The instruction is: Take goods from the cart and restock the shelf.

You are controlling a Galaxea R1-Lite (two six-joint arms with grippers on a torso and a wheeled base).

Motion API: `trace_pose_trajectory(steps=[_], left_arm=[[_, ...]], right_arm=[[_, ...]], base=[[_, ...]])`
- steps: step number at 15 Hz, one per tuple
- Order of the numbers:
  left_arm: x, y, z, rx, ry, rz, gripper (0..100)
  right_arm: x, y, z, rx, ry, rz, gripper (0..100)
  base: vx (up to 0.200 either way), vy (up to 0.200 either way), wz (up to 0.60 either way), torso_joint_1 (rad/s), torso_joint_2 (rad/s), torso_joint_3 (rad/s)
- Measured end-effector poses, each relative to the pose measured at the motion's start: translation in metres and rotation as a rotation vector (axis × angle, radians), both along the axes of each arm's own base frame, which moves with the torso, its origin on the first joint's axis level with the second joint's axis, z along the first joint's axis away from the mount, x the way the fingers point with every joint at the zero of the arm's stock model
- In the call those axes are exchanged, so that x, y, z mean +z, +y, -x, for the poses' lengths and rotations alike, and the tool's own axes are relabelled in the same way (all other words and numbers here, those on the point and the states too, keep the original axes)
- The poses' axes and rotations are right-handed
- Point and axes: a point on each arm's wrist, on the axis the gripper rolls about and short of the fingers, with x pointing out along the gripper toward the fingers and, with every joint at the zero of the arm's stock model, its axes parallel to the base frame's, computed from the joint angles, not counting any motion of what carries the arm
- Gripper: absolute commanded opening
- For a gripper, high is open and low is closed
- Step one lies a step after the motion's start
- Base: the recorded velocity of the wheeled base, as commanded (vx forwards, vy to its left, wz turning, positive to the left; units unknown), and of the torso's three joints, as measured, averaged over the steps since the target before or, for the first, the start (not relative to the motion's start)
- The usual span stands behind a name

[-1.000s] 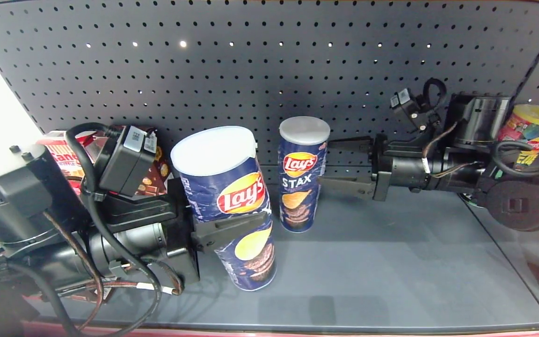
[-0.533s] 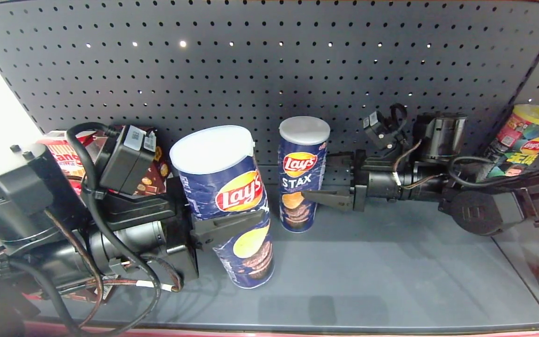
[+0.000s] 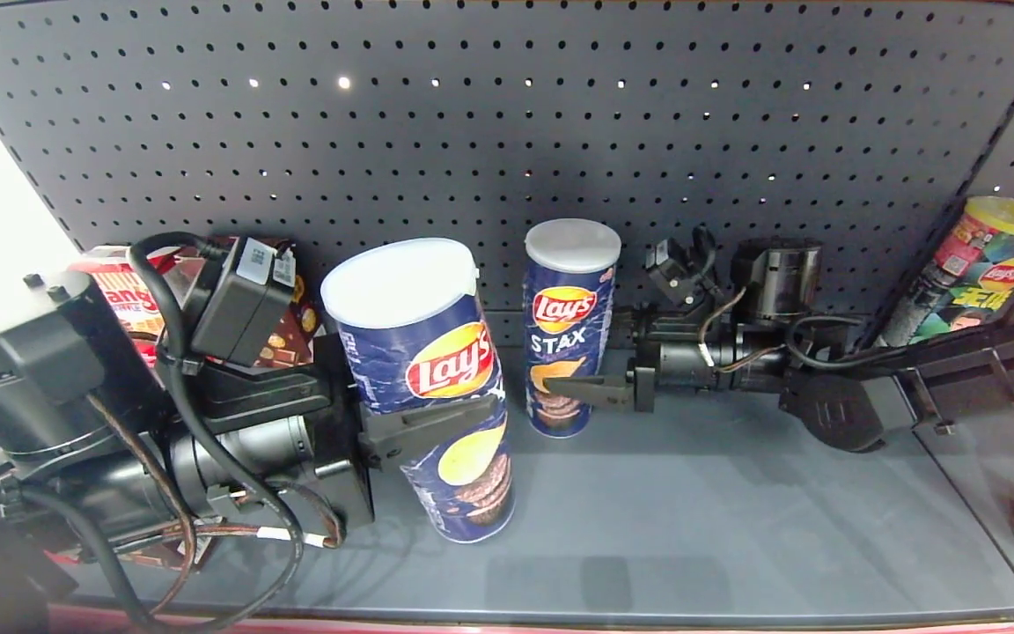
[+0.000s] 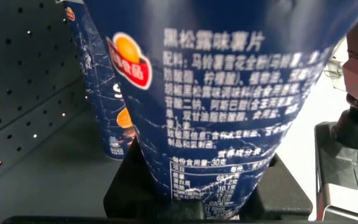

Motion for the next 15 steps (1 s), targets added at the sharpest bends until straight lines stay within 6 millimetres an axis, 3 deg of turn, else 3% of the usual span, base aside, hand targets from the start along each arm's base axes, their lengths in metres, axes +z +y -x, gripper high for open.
trace_pose_trajectory(steps=[6,7,15], left_arm=[[0.0,0.003,-0.002,0.014,-0.001,-0.001,0],[0.0,0.003,-0.002,0.014,-0.001,-0.001,0],[-0.001,0.004,-0.002,0.017,0.002,-0.003,0]], right_arm=[[-0.011,0.007,-0.005,0.009,0.019,0.01,100],[-0.011,0.009,-0.005,0.017,0.014,0.007,0],[-0.009,0.015,-0.001,0.031,-0.008,-0.004,0]], base=[[0.0,0.0,0.0,0.0,0.0,0.0],[0.0,0.0,0.0,0.0,0.0,0.0],[0.0,0.0,0.0,0.0,0.0,0.0]])
